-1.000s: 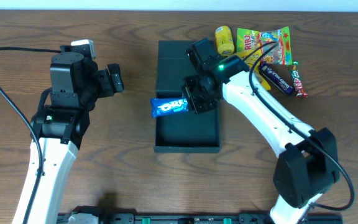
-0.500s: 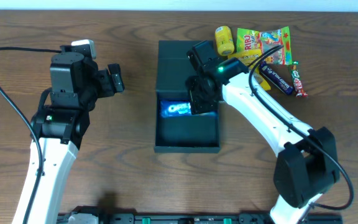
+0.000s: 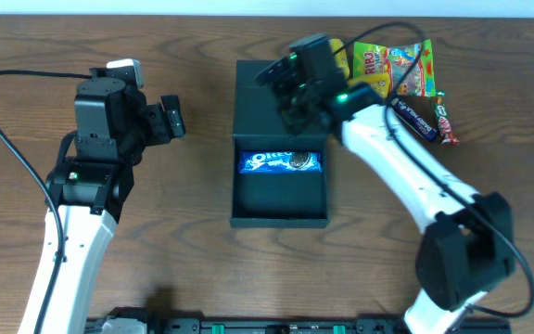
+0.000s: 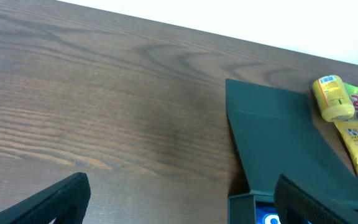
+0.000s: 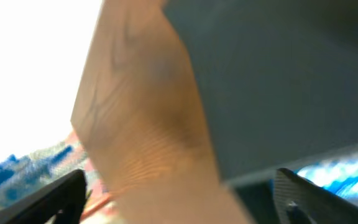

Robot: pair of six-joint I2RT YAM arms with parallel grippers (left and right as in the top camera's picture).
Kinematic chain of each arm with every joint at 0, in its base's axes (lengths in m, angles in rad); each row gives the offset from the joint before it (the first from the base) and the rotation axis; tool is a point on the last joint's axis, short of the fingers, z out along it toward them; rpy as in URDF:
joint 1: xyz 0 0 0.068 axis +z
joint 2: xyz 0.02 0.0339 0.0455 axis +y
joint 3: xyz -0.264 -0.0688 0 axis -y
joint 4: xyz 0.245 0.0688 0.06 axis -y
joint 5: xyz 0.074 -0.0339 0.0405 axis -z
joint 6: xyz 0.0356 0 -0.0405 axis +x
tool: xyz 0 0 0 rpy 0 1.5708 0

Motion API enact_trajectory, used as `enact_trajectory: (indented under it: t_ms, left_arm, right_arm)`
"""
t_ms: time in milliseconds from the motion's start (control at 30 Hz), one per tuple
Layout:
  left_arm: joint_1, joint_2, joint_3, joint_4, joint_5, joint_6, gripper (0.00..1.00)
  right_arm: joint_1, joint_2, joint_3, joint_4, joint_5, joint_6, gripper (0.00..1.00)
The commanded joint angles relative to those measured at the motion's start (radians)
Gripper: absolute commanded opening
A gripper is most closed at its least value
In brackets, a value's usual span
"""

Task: Pack container
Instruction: 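Move right gripper to the green gummy bag and grasp it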

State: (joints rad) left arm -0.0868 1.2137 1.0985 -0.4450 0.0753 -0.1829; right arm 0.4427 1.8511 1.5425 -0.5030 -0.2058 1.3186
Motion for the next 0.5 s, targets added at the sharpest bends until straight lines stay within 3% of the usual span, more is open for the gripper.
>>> enact_trajectory:
  t_ms: [0,200,333,467]
  left_arm:
    - [0.004,-0.013,0.031,0.0,0.004,0.0,0.95]
    - [0.003,-0.008,0.03,0.013,0.003,0.0,0.96]
    - [0.003,-0.008,0.03,0.051,0.003,0.0,0.95]
    - [0.003,-0.008,0.03,0.084,0.004,-0.045,0.95]
  right_arm:
    - [-0.145,-0.069,0.046,0.016,0.096,-0.367,0.99]
    - [-0.402,-0.051,0.056,0.07,0.089,-0.688,0.99]
    - [-0.57,-0.002,0.056,0.164,-0.022,-0.986,0.99]
    - [-0.673,0.024,0.055,0.2,-0.026,-0.989,0.99]
